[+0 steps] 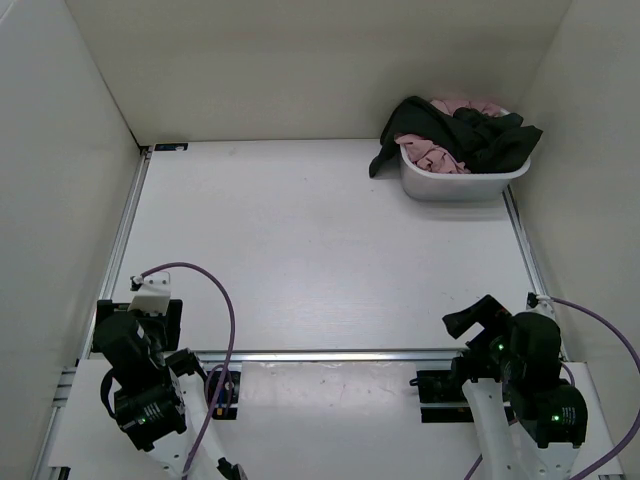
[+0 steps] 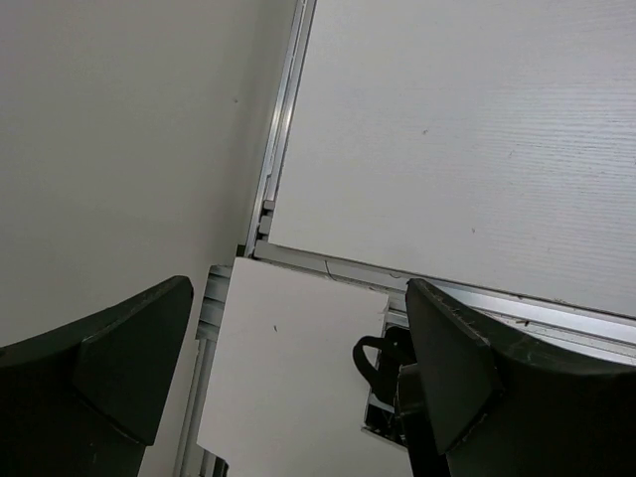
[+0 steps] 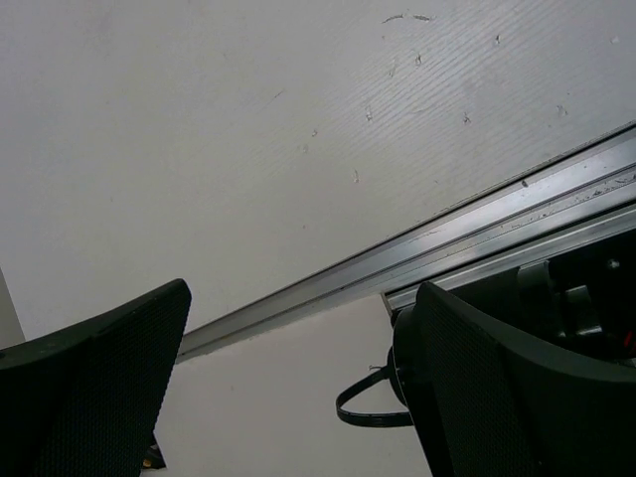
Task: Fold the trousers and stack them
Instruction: Grab the trousers from the pile
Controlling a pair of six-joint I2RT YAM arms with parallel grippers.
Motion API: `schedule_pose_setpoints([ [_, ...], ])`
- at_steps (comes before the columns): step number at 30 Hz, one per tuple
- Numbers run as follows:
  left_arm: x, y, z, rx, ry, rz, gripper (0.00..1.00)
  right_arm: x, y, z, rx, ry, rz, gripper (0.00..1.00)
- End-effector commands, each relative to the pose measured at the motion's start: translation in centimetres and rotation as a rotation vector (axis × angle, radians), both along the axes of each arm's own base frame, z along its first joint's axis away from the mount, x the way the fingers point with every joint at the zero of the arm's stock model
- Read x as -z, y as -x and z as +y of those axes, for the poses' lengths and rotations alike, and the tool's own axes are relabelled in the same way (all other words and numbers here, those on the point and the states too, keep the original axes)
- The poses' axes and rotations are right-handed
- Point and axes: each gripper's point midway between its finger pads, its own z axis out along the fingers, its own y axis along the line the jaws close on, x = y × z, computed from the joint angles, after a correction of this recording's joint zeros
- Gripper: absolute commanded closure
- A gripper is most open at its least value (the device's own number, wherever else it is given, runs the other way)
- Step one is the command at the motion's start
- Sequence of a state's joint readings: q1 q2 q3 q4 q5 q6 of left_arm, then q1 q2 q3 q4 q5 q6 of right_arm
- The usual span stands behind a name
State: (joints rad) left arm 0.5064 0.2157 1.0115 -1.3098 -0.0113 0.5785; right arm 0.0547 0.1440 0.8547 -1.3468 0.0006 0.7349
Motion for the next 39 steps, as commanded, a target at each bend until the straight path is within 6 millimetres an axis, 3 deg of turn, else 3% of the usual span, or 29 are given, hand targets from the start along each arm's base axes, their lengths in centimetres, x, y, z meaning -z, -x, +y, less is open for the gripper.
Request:
schedule_pose_setpoints([
  [1,0.8,-0.2,-0.2,0.013,0.022,0.021,0.00,1.4,2.6,-0.7,0.019,0.027,0.090,0.01],
  [3,0.8,-0.2,-0.2,0.017,0.015,0.025,0.00,1.2,2.6,-0.9,0.006,0.054,0.088,0.01],
  [7,1.1,-1.2,-0.7,0.080,0.040,0.051,0.00,-1.6,1.3,-0.8,-0.047,0.090,0.000,0.01],
  [10,-0.4,-3.4,-0.7,0.115,0.086,0.033,0.00,-7.0,-1.1,-0.8,-0.074,0.125,-0.161,0.01],
  [11,-1.5,-4.7,-0.4,0.131,0.101,0.040,0.00,-9.1,-3.2,-0.9,-0.072,0.143,-0.195,0.01],
  [12,-2.2,-5.6,-0.3,0.140,0.122,0.031,0.00,-11.9,-4.2,-1.2,-0.062,0.167,-0.261,0.01],
  [13,-3.0,-6.9,-0.5,0.169,0.151,0.014,0.00,-13.6,-5.5,-1.3,-0.082,0.203,-0.290,0.01],
  [14,-4.3,-9.1,0.3,0.186,0.161,0.012,0.00,-14.2,-8.4,-1.5,-0.085,0.233,-0.238,0.01],
  [16,-5.3,-11.8,1.0,0.213,0.198,0.013,0.00,-17.0,-12.5,-2.2,-0.069,0.293,-0.261,0.01],
  [17,-6.9,-13.2,1.2,0.232,0.207,-0.014,0.00,-18.8,-16.3,-3.5,-0.023,0.361,-0.226,0.01],
  [18,-5.8,-15.7,2.5,0.218,0.263,0.043,0.00,-20.3,-18.5,-4.1,0.005,0.392,-0.235,0.01],
  [19,-6.0,-17.1,3.1,0.219,0.285,0.052,0.00,-19.2,-22.9,-4.4,0.008,0.424,-0.160,0.01],
  [20,-6.3,-18.6,3.7,0.204,0.313,0.053,0.00,-22.4,-25.1,-4.9,0.043,0.447,-0.232,0.01],
  [21,-6.5,-21.2,5.1,0.193,0.341,0.076,0.00,-23.6,-27.7,-5.7,0.092,0.463,-0.265,0.01],
  [22,-6.6,-22.4,5.8,0.182,0.361,0.080,0.00,-21.9,-31.7,-7.0,0.139,0.496,-0.207,0.01],
  [23,-6.6,-23.5,6.3,0.173,0.377,0.084,0.00,-22.2,-34.0,-7.4,0.166,0.485,-0.226,0.01],
  [24,-6.3,-25.3,7.2,0.162,0.400,0.096,0.00,-24.8,-36.6,-8.7,0.229,0.485,-0.324,0.01],
  [25,-6.0,-26.1,7.2,0.176,0.416,0.100,0.00,-22.2,-40.3,-9.5,0.250,0.482,-0.288,0.01],
  [27,-5.6,-27.5,7.1,0.190,0.449,0.102,0.00,-21.5,-44.2,-10.8,0.298,0.459,-0.318,0.01],
  [28,-4.7,-28.2,7.5,0.186,0.464,0.124,0.00,-20.3,-47.5,-12.3,0.339,0.460,-0.318,0.01],
  [30,-4.0,-29.0,7.2,0.196,0.463,0.142,0.00,-18.7,-50.5,-14.1,0.380,0.443,-0.313,0.01],
  [31,-3.2,-29.2,7.5,0.185,0.465,0.156,0.00,-14.7,-52.9,-14.9,0.378,0.449,-0.257,0.01],
  [32,-2.8,-29.2,7.2,0.184,0.462,0.169,0.00,-15.1,-54.0,-14.7,0.378,0.428,-0.293,0.01],
  [33,-2.9,-29.2,7.7,0.165,0.443,0.167,0.00,-13.8,-54.6,-15.6,0.396,0.418,-0.280,0.01],
  [34,-1.6,-29.2,7.3,0.158,0.460,0.199,0.00,-11.9,-55.1,-15.8,0.400,0.426,-0.251,0.01],
  [38,-0.5,-29.1,7.1,0.150,0.470,0.218,0.00,-7.2,-55.8,-17.3,0.403,0.442,-0.189,0.14],
  [39,-0.5,-29.1,7.2,0.141,0.464,0.221,0.00,-6.3,-55.8,-17.0,0.383,0.433,-0.172,0.22],
])
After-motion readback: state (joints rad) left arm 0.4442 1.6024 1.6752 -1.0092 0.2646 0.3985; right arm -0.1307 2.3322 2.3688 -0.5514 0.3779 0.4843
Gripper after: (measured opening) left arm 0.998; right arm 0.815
